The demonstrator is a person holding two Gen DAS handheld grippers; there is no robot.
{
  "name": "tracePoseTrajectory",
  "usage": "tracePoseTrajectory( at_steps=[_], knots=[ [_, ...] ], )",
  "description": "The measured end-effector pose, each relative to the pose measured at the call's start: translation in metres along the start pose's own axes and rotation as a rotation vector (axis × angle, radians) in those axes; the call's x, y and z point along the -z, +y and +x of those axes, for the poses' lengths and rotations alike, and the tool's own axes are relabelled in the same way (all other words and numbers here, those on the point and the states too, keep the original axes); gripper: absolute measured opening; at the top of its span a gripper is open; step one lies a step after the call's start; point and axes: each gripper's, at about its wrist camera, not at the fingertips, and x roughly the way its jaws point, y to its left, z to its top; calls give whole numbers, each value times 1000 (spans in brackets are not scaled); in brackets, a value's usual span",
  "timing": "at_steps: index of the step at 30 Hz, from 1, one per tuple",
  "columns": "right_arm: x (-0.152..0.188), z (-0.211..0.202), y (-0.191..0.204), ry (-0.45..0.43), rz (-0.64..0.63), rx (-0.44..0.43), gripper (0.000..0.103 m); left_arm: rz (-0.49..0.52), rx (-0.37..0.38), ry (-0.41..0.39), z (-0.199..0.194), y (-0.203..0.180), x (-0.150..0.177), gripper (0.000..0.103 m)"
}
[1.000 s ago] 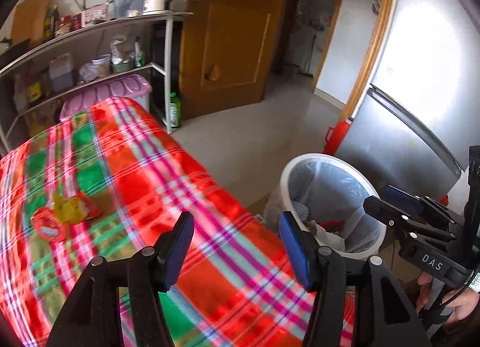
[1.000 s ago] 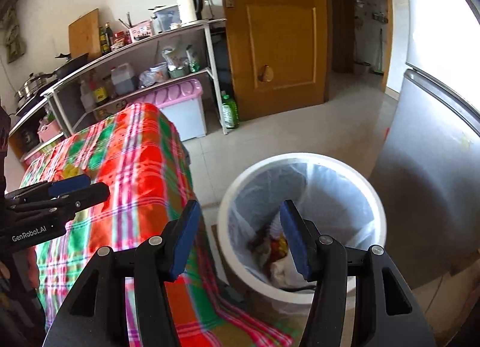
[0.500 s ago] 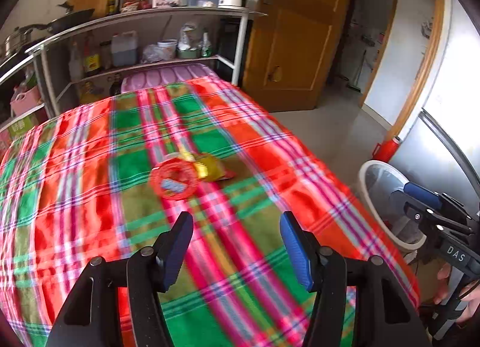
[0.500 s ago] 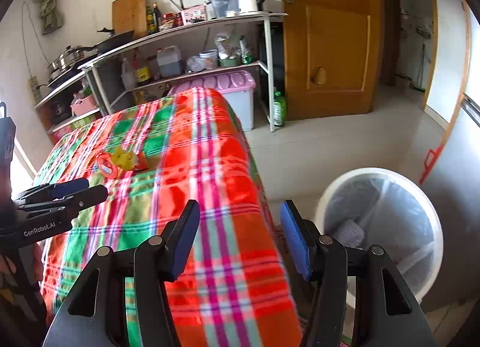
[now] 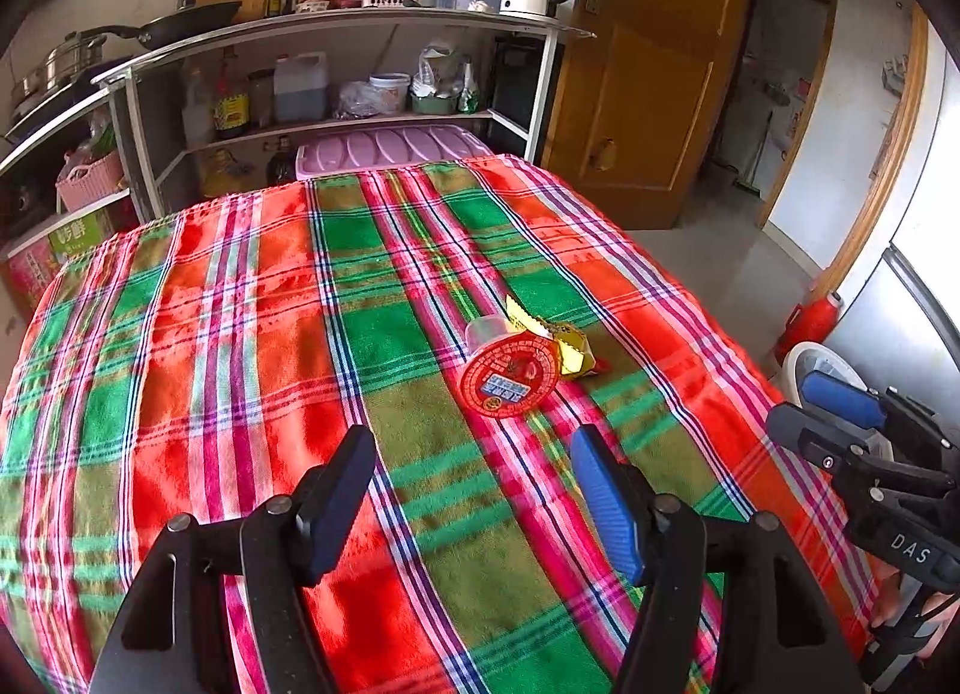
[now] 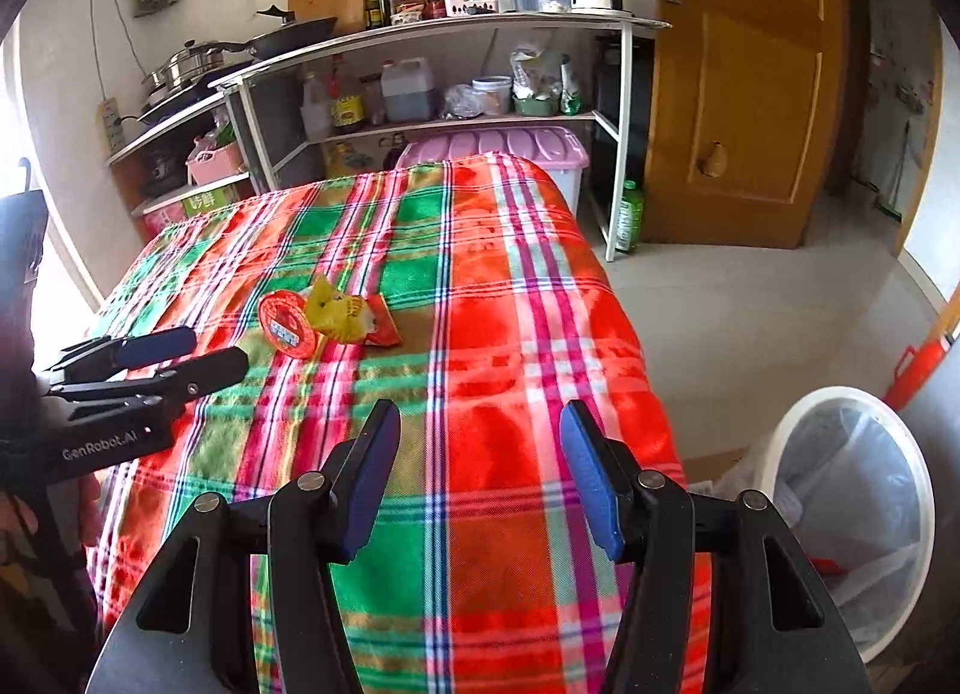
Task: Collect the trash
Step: 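Move both tools back over the table toward the plastic cup and yellow packet, then grasp the clear plastic cup with red lid using the left tool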
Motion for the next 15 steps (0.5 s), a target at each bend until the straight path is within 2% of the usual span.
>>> tracePoseTrajectory(
  at_steps=[3, 6, 9, 15],
  knots=[
    [-4, 5, 3, 2, -2, 2, 56, -1, 17, 17, 10, 0, -5, 67],
    [-6, 11, 3, 9, 0, 7, 56, 27, -16, 10, 19, -5, -9, 67],
    [-7, 14, 0, 11, 9, 9, 56, 30, -3, 31, 29, -6, -11, 67],
    [-8, 17, -2, 16, 18, 15, 56, 47, -25, 39, 43, -10, -16, 67]
  ],
)
